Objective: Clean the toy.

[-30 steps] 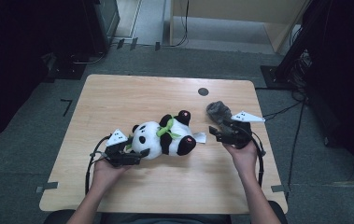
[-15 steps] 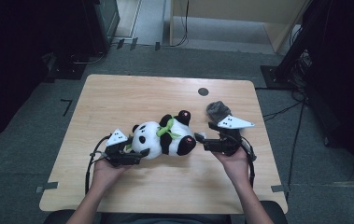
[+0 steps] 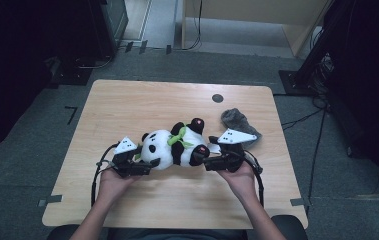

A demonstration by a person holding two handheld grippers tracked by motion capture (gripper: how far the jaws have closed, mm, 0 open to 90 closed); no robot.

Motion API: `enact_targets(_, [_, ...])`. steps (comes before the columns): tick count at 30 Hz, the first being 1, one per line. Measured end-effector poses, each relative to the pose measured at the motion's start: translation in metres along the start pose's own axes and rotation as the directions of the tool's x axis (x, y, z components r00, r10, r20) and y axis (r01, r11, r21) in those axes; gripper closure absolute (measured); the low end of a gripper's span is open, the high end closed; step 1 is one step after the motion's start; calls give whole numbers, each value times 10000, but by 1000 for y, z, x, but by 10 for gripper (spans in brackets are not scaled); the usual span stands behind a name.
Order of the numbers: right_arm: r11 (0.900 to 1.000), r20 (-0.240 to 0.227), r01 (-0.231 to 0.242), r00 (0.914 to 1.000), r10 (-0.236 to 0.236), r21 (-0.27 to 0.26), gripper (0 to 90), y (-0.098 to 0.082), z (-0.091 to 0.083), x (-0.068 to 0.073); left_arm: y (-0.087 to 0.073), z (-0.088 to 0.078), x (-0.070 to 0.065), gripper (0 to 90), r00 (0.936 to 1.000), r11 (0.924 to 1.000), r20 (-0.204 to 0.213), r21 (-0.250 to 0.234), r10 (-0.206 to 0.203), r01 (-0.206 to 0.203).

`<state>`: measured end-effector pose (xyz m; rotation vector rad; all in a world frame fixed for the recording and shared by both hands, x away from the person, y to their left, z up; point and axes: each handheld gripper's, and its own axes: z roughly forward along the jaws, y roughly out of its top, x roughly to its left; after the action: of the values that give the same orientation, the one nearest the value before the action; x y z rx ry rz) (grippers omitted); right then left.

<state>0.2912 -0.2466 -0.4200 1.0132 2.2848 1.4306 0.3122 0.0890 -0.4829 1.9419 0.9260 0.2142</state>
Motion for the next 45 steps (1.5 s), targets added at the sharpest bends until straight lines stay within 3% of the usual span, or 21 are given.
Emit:
enact_targets(10, [10000,-247,-36,9997,36,-17,144,-18,24,-4,0,0,2,172,10000,9999,34,-115,-89,89])
enact_targets(19, [9984,-289,398,9988,-386,412,141,-28,47,-13,3,2,4,172,9999,9998,44,-116,-167,168])
enact_targets(27, [9999,-262,94,9996,-92,63,127,-29,53,-15,8,6,7,172,9990,9989,50,-142,-442,442])
enact_targets(32, [9993,-269,359,9990,-357,93,143,-30,56,-18,9,7,7,173,9990,9989,17,-131,-445,446])
enact_targets(35, [9985,-23,539,9985,-539,122,180,-31,58,-17,10,9,8,174,9987,9986,38,-128,-507,508])
enact_targets(38, [9960,264,833,9961,-842,332,302,-29,58,-15,11,10,8,174,9989,9989,1,-119,-461,461])
enact_targets(43, [9932,656,825,9940,-880,822,521,-18,51,-9,11,9,9,168,9992,9990,46,-213,-401,402])
enact_targets(45, [9925,677,850,9935,-911,880,532,-15,50,-9,12,8,11,163,9989,9983,159,-367,-439,444])
